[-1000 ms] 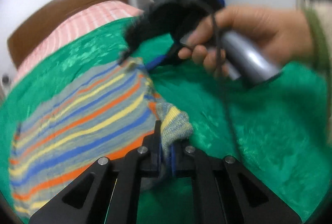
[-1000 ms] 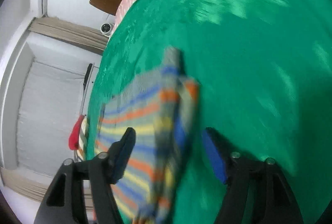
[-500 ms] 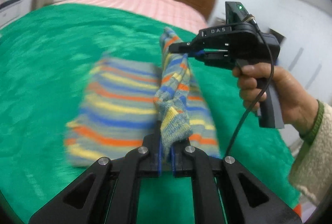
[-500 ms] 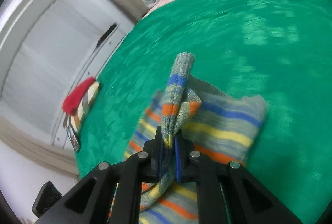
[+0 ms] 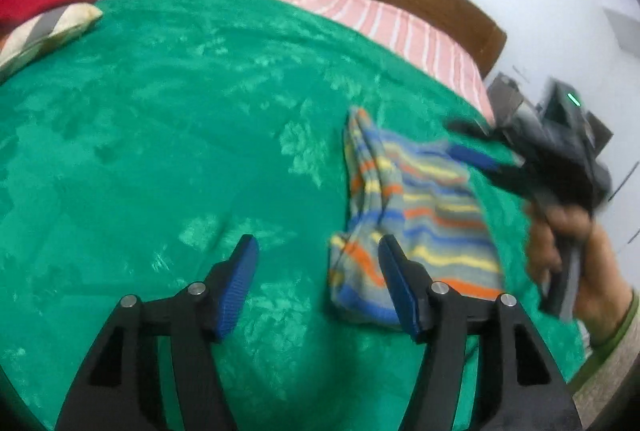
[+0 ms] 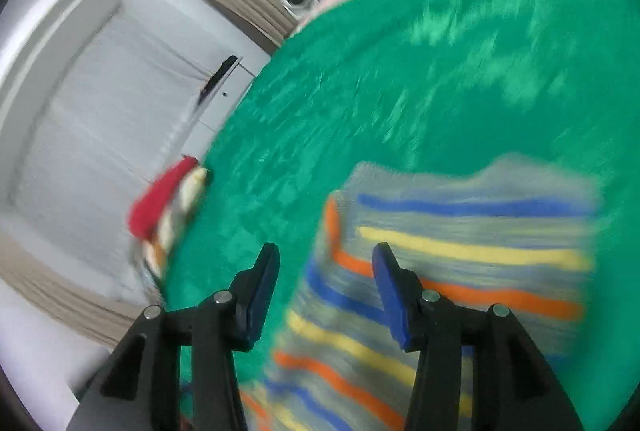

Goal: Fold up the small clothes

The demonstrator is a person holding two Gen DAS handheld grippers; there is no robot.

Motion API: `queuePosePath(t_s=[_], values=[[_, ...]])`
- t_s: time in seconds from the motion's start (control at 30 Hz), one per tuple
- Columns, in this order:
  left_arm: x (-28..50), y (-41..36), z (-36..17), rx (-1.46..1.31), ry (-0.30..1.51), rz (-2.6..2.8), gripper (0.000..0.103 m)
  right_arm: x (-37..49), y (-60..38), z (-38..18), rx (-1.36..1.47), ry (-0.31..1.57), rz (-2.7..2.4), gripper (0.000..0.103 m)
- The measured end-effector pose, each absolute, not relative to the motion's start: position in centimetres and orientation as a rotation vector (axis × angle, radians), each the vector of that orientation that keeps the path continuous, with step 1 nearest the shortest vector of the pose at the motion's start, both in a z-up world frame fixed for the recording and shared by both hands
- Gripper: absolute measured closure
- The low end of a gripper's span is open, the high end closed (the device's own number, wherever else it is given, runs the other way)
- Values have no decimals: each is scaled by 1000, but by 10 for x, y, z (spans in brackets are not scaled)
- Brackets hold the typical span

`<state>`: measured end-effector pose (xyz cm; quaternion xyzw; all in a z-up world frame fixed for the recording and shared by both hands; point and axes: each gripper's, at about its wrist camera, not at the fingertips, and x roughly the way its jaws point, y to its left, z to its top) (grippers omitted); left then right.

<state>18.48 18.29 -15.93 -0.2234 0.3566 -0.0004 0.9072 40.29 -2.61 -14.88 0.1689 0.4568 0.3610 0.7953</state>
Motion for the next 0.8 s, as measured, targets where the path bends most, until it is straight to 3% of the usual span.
queuePosePath(t_s=[0.1, 0.2, 0.23, 0.27, 0.3, 0.33, 0.4, 0.53, 0.6, 0.67, 0.73, 0.8], values=[[198, 172, -152, -424, 741, -53, 37, 355, -52, -124, 108, 880, 736, 53], [239, 145, -153, -314, 781, -92, 34, 308, -61, -122, 26, 855, 791, 55], [256, 143, -160, -290, 833, -73, 40, 290, -60, -128, 0, 850, 820, 56], [274, 145, -173, -292, 918, -45, 67, 281, -65, -136, -11, 862, 836, 56], [283, 150, -184, -314, 973, -48, 78, 271, -61, -154, -19, 912, 846, 58], [294, 155, -195, -356, 1006, -67, 78, 267, -60, -175, -38, 982, 831, 65], [298, 158, -192, -360, 1010, -71, 77, 254, -60, -202, -44, 984, 786, 66], [279, 164, -158, -310, 943, -29, 75, 247, -65, -188, -31, 956, 757, 66], [261, 170, -143, -318, 909, -39, 59, 242, -69, -171, -19, 910, 753, 66], [248, 171, -141, -308, 900, -67, 54, 235, -69, -154, -28, 854, 744, 66], [239, 165, -152, -253, 937, -78, 54, 234, -66, -148, -23, 840, 746, 66], [234, 159, -175, -174, 1025, -28, 77, 238, -63, -161, -6, 877, 743, 66]])
